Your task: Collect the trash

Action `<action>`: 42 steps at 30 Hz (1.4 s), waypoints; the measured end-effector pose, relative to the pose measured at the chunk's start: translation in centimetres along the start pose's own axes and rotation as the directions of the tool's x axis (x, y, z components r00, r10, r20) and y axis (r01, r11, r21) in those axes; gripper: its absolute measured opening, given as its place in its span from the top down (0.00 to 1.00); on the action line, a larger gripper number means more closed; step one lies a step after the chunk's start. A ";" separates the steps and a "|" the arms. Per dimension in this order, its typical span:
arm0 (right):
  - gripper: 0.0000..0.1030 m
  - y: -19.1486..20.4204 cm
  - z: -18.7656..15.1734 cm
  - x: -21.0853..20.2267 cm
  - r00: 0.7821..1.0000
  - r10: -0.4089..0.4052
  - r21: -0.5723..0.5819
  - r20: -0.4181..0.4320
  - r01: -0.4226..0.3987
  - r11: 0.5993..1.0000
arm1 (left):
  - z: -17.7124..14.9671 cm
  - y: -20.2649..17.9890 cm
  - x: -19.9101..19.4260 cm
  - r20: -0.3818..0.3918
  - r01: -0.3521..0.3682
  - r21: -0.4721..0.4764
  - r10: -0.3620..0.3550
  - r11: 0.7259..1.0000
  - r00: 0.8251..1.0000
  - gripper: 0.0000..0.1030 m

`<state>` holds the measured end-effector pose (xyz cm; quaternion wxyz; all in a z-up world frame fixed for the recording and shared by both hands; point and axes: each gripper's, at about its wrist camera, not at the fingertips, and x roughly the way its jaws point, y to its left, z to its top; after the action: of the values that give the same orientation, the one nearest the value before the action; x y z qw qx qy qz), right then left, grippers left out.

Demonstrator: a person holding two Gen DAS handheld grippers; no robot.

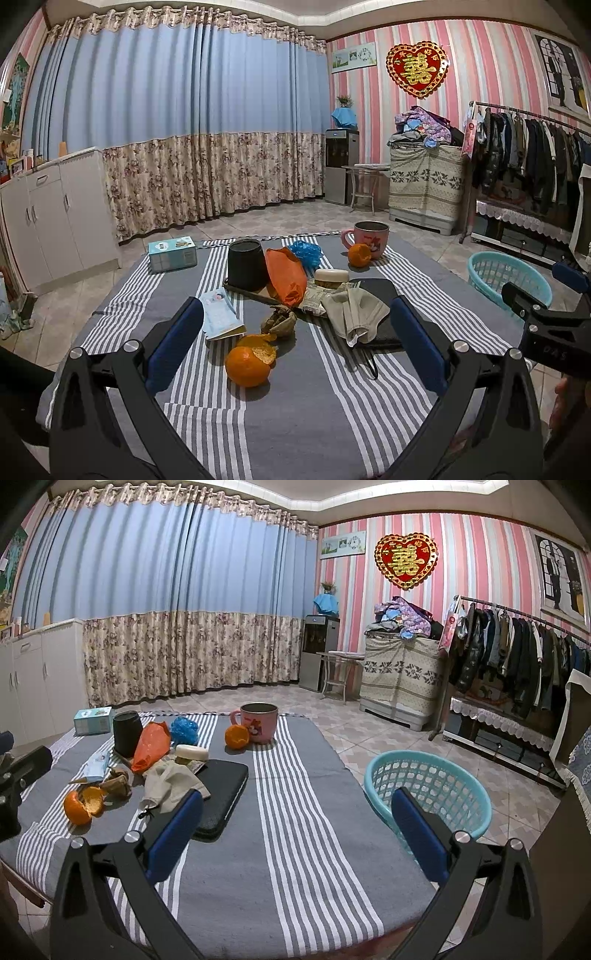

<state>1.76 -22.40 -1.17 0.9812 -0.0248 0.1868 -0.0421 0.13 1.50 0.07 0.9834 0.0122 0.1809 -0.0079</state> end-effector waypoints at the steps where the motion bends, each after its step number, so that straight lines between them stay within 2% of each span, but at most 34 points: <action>1: 0.04 0.2 0.0 0.0 1.000 -0.001 -0.004 -0.001 0.001 1.000 | 0.0 0.0 0.0 0.000 -0.001 -0.001 0.001 1.000 1.000 0.05; 32: 0.04 -0.5 -0.8 0.4 1.000 -0.011 -0.008 -0.014 0.011 1.000 | -0.6 1.2 1.4 -0.030 0.004 -0.005 -0.005 1.000 1.000 0.05; 42: 0.04 -1.3 0.6 4.2 0.996 0.030 0.040 -0.080 -0.027 0.999 | -0.2 3.7 4.6 -0.099 -0.033 -0.030 0.030 0.999 0.995 0.05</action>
<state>5.80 -24.04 -2.06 0.9736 -0.0012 0.2259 -0.0326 4.44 5.18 -1.72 0.9734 -0.0003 0.2290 0.0111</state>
